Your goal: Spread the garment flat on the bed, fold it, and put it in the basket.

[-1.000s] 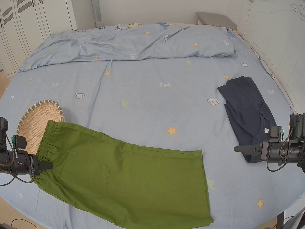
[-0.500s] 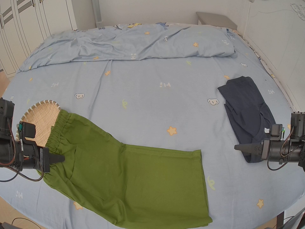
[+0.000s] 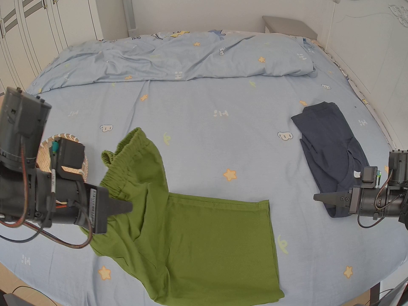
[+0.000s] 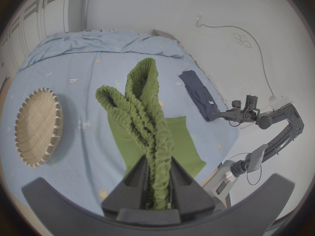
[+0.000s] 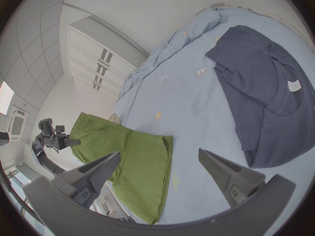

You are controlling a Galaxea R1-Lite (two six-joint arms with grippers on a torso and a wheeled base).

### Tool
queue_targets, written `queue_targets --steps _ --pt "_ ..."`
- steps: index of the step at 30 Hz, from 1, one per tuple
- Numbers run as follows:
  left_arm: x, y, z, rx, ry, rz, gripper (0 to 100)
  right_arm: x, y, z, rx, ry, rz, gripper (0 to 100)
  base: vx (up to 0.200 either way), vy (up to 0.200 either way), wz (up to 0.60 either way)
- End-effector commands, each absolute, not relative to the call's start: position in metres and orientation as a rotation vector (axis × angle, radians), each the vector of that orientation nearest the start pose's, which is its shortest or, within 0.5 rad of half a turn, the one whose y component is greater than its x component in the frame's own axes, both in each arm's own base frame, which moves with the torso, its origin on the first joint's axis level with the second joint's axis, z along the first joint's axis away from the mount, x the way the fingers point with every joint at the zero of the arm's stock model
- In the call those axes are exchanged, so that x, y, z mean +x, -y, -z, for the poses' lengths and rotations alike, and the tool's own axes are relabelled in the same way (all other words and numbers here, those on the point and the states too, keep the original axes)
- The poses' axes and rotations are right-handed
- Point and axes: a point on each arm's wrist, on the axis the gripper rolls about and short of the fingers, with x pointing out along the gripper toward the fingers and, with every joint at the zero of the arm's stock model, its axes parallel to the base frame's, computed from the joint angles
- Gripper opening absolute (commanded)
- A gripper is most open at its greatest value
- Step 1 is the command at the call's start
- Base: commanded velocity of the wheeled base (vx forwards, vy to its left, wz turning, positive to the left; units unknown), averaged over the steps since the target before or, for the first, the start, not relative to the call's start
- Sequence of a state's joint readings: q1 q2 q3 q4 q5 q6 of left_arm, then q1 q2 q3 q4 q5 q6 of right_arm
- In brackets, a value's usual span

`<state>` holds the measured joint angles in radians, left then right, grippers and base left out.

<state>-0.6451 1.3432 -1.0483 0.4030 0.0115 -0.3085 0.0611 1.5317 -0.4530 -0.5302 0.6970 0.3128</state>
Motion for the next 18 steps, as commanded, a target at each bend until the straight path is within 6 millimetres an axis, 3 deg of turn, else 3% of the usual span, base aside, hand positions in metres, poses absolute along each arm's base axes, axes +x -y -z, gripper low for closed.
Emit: queue_targets --steps 1,7,18 --pt "0.171 0.160 -0.233 -0.043 -0.813 0.548 0 0.220 -0.028 -0.128 0.460 -0.655 -0.637 100 0.000 0.000 0.00" --pt "0.172 0.190 -0.216 -0.026 -0.836 0.549 0 0.225 -0.029 -0.121 0.465 -0.680 -0.629 100 0.000 0.000 0.00" --pt "0.163 0.217 -0.206 0.002 -0.837 0.623 0 0.229 -0.029 -0.114 0.472 -0.706 -0.620 100 0.000 0.000 0.00"
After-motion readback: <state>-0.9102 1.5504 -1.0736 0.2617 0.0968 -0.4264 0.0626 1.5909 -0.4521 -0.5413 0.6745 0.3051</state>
